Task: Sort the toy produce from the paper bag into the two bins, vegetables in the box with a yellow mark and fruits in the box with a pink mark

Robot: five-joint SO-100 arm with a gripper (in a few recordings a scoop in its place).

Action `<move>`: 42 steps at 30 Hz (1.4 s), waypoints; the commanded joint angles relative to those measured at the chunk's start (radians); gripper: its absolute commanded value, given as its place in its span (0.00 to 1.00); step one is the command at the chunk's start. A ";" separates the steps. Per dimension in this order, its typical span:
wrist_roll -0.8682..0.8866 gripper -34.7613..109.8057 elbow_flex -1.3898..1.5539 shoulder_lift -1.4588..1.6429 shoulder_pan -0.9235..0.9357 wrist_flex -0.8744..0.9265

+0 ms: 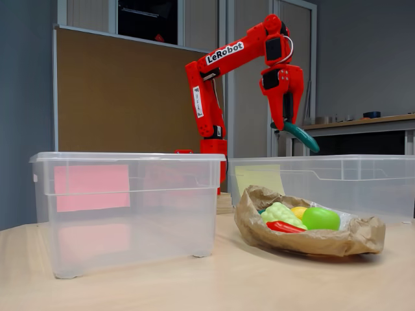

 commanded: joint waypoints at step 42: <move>0.761 0.25 0.040 -0.374 -0.456 -0.414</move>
